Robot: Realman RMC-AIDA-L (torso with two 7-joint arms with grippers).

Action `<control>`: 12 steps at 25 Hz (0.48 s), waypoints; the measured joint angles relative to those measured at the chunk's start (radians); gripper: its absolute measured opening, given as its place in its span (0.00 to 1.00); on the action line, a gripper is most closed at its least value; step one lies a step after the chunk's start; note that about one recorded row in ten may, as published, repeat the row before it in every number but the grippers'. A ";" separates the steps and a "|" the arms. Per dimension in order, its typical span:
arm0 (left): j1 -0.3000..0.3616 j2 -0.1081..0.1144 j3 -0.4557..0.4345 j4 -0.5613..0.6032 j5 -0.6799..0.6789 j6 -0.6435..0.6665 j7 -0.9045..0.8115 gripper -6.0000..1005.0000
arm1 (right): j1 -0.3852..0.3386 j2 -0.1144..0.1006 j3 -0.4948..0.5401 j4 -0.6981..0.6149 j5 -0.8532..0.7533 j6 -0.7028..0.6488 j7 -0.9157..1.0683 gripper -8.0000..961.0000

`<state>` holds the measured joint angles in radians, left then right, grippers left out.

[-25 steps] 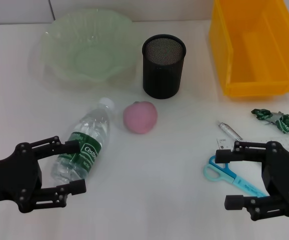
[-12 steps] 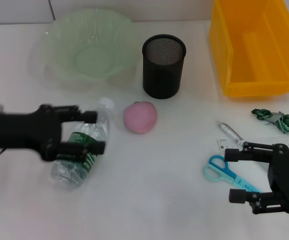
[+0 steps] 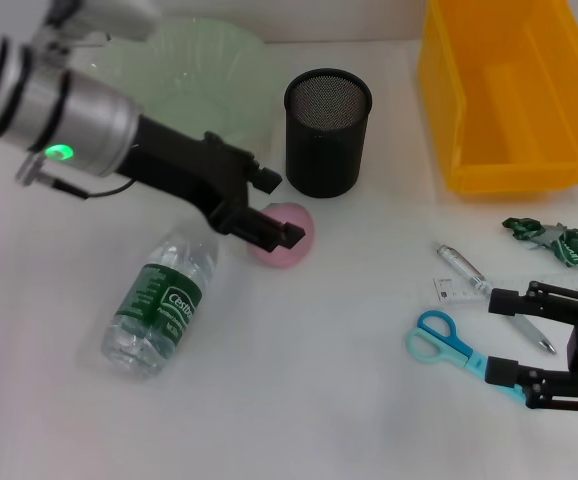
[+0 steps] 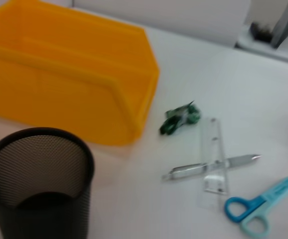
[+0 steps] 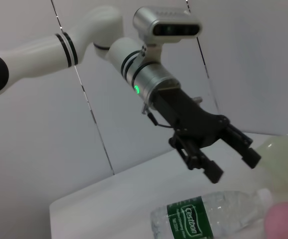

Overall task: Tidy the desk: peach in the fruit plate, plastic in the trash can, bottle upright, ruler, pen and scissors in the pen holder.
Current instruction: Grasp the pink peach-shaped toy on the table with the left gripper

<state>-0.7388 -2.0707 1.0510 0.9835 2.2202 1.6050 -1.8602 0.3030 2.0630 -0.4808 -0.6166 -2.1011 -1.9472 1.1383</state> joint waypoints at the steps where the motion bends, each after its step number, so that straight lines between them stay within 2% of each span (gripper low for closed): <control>1: -0.037 -0.001 0.083 0.002 0.038 -0.085 -0.052 0.81 | -0.001 0.000 0.003 0.000 -0.001 0.001 0.000 0.85; 4: -0.063 -0.003 0.164 0.000 0.079 -0.160 -0.093 0.81 | -0.004 -0.002 0.019 0.000 -0.004 0.002 0.000 0.85; 5: -0.063 -0.003 0.164 0.000 0.079 -0.160 -0.093 0.81 | -0.006 -0.002 0.026 -0.001 -0.004 0.002 0.000 0.85; 6: -0.071 -0.005 0.238 -0.002 0.107 -0.223 -0.126 0.81 | -0.007 -0.002 0.030 -0.001 -0.004 0.002 0.000 0.85; 9: -0.072 -0.006 0.289 -0.003 0.123 -0.267 -0.144 0.81 | -0.007 -0.002 0.037 -0.001 -0.005 0.002 -0.002 0.85; 10: -0.072 -0.008 0.352 -0.008 0.144 -0.316 -0.162 0.81 | -0.007 -0.002 0.037 -0.001 -0.004 0.002 -0.003 0.85; 12: -0.071 -0.008 0.373 -0.011 0.151 -0.331 -0.166 0.81 | -0.005 -0.002 0.037 -0.001 -0.003 0.002 -0.003 0.85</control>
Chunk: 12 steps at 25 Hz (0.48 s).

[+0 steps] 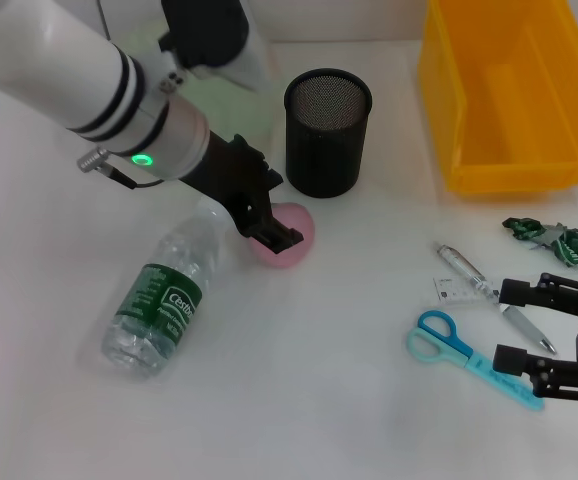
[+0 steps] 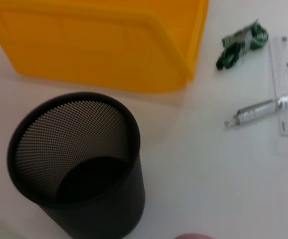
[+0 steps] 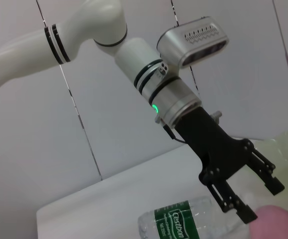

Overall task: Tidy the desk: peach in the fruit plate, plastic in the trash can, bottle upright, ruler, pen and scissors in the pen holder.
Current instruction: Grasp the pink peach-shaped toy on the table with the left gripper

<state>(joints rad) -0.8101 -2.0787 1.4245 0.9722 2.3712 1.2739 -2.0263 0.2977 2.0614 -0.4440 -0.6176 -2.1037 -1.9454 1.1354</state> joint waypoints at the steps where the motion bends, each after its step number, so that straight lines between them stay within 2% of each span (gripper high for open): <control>1: 0.001 0.000 0.026 -0.005 0.004 -0.018 -0.002 0.81 | 0.002 0.000 0.000 0.001 0.002 0.000 0.000 0.85; 6: 0.006 -0.001 0.117 -0.019 0.030 -0.080 -0.021 0.81 | 0.005 0.000 0.001 0.004 0.005 0.003 0.000 0.85; 9: 0.007 -0.001 0.134 -0.021 0.035 -0.087 -0.022 0.81 | 0.007 0.000 0.002 0.006 0.006 0.013 0.000 0.85; 12: 0.010 -0.001 0.136 -0.021 0.032 -0.104 -0.022 0.69 | 0.008 -0.001 0.002 0.008 0.007 0.021 0.000 0.85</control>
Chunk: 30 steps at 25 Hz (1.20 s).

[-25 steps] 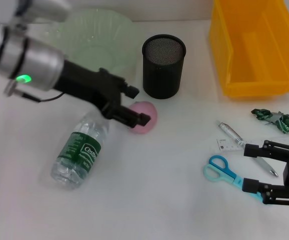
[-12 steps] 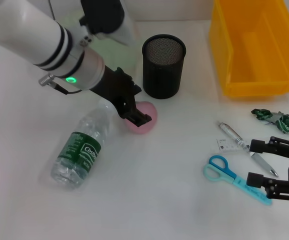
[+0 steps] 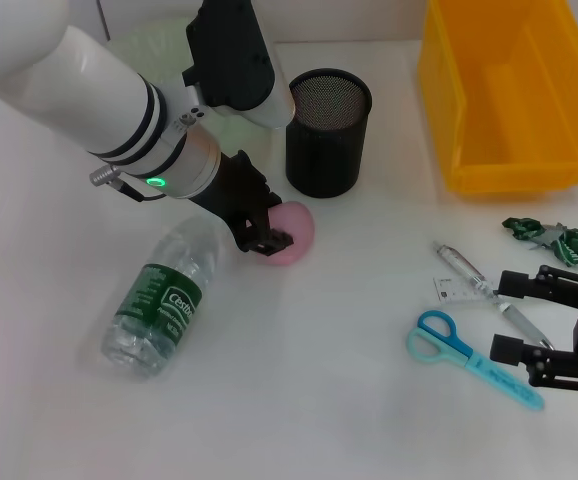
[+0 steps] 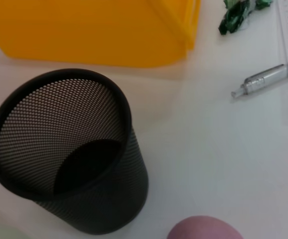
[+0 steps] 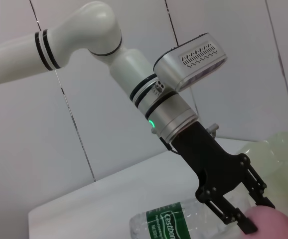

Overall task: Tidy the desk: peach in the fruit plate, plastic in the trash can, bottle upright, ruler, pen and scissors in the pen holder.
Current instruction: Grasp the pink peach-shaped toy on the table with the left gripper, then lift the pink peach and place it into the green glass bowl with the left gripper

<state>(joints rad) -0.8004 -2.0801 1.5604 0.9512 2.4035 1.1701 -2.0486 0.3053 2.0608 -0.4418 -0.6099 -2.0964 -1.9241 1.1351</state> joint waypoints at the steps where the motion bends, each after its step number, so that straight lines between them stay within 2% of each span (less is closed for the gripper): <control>1: 0.002 0.000 0.000 -0.001 -0.002 -0.005 0.000 0.66 | 0.000 0.000 0.000 0.000 0.000 0.002 0.000 0.85; 8: 0.008 0.000 0.010 -0.003 -0.007 -0.009 0.008 0.37 | 0.001 0.002 0.000 0.006 0.001 0.004 -0.011 0.85; 9: 0.012 0.000 0.013 0.005 -0.013 -0.008 0.008 0.18 | 0.001 0.002 0.000 0.006 0.001 0.004 -0.011 0.85; 13: 0.031 0.003 0.000 0.043 -0.063 0.013 0.008 0.17 | 0.001 0.002 0.000 0.006 0.001 0.010 -0.011 0.85; 14: 0.054 0.008 -0.031 0.094 -0.104 0.050 0.012 0.16 | 0.001 0.003 0.000 0.006 0.001 0.013 -0.011 0.85; 16: 0.069 0.010 -0.060 0.126 -0.119 0.076 0.016 0.15 | 0.001 0.003 0.000 0.006 0.001 0.013 -0.011 0.85; 19: 0.095 0.011 -0.167 0.199 -0.142 0.149 0.024 0.14 | 0.000 0.004 0.000 0.006 0.001 0.013 -0.011 0.85; 23: 0.097 0.014 -0.405 0.263 -0.148 0.247 0.014 0.12 | 0.000 0.004 0.000 0.006 0.001 0.013 -0.012 0.85; 27: 0.078 0.022 -0.591 0.224 -0.136 0.151 -0.020 0.09 | 0.002 0.006 0.000 0.006 0.001 0.013 -0.012 0.85; 30: 0.052 0.041 -0.627 0.134 -0.086 0.018 -0.114 0.07 | 0.007 0.009 0.000 0.009 0.002 0.010 -0.012 0.85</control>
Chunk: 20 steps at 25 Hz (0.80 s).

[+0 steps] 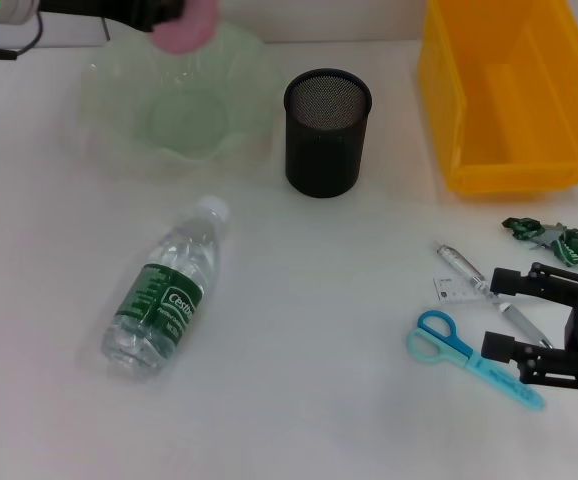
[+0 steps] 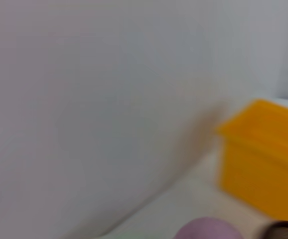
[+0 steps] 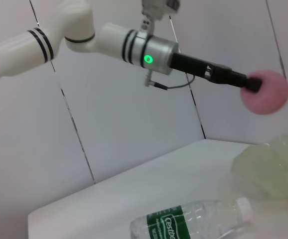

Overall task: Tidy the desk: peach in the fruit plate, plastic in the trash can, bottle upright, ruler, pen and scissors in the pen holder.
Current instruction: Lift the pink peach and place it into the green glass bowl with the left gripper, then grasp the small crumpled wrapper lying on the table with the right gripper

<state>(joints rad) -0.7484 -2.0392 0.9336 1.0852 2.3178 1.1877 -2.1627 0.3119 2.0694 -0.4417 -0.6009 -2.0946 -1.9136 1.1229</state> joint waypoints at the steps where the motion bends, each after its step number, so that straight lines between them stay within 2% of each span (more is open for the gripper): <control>1: -0.004 0.000 -0.002 -0.021 0.023 -0.047 -0.021 0.06 | 0.001 0.001 0.000 0.002 0.000 -0.002 0.000 0.85; 3: -0.005 -0.007 -0.002 -0.043 0.055 -0.120 -0.040 0.05 | 0.001 0.002 0.000 0.004 0.000 -0.006 -0.001 0.85; 7: 0.019 -0.028 0.004 -0.049 0.064 -0.217 -0.035 0.22 | -0.001 0.006 0.000 0.005 0.001 -0.006 -0.002 0.85; 13: 0.041 -0.027 0.000 -0.038 0.046 -0.214 -0.039 0.40 | -0.005 0.006 0.001 0.015 0.008 -0.007 -0.003 0.85; 16: 0.092 -0.025 0.005 0.011 -0.062 -0.113 0.021 0.49 | -0.008 0.004 0.027 0.027 0.044 -0.005 0.010 0.85; 20: 0.188 -0.023 0.004 0.075 -0.299 0.182 0.244 0.66 | -0.007 -0.013 0.101 -0.024 0.064 -0.031 0.152 0.85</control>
<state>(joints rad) -0.5604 -2.0625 0.9380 1.1605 2.0187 1.3696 -1.9184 0.3047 2.0562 -0.3404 -0.6249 -2.0304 -1.9443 1.2748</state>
